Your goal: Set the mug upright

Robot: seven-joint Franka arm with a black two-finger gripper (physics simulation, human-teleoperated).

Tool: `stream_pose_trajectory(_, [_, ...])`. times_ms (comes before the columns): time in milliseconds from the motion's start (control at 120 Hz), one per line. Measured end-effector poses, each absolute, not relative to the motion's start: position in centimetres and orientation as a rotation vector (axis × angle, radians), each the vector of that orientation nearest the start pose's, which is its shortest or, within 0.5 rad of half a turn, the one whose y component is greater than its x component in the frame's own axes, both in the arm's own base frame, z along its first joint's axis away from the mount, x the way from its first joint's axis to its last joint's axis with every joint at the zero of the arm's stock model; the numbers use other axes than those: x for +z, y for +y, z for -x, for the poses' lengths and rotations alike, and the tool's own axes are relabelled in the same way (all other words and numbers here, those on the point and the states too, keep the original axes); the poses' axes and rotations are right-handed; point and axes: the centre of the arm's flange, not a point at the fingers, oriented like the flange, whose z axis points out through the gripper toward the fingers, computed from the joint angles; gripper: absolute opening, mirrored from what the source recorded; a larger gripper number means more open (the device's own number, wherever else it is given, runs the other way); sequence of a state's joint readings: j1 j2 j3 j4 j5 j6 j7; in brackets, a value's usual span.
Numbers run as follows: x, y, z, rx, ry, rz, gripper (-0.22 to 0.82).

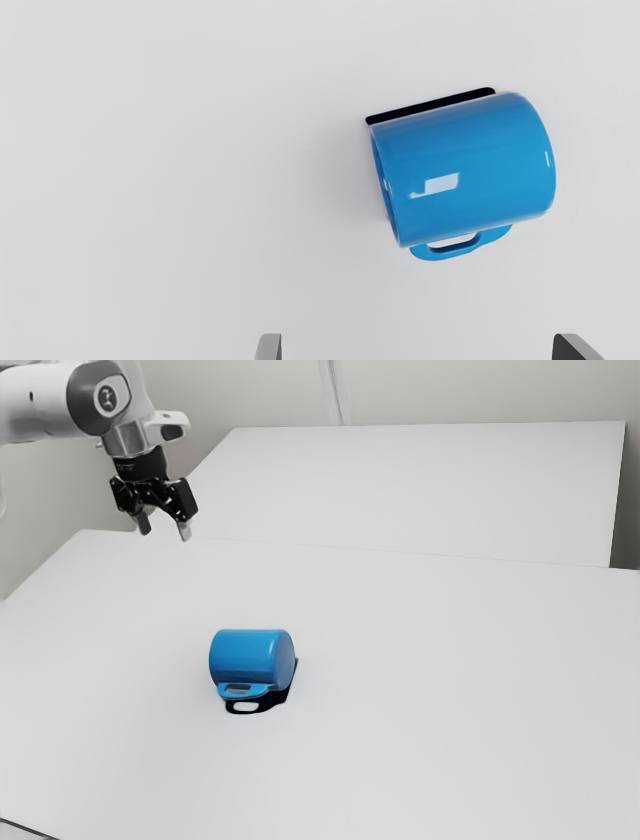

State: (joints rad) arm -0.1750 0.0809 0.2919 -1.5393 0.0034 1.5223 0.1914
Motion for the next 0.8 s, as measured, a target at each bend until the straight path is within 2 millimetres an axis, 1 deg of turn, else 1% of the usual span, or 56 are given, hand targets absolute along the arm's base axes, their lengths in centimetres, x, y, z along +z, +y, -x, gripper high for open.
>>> stream_pose_trajectory(75, [59.3, 6.6, -57.0, 0.112, 0.119, 3.123, 0.59])
stream_pose_trajectory(133, [59.2, 6.7, -56.9, 0.094, 0.129, 3.128, 0.59])
stream_pose_trajectory(250, [57.0, 6.0, -54.7, 0.103, 0.167, 3.181, 0.59])
stream_pose_trajectory(317, [55.3, 5.7, -54.3, 0.114, 0.164, 3.231, 0.59])
stream_pose_trajectory(400, [54.2, 5.6, -54.2, 0.108, 0.139, 3.303, 0.59])
stream_pose_trajectory(475, [52.5, 5.7, -53.9, 0.134, 0.090, 3.401, 0.59])
stream_pose_trajectory(550, [51.0, 6.1, -53.6, 0.174, 0.012, 3.509, 0.59])
stream_pose_trajectory(800, [47.8, 9.4, -53.3, 0.256, -0.268, 3.755, 0.59])
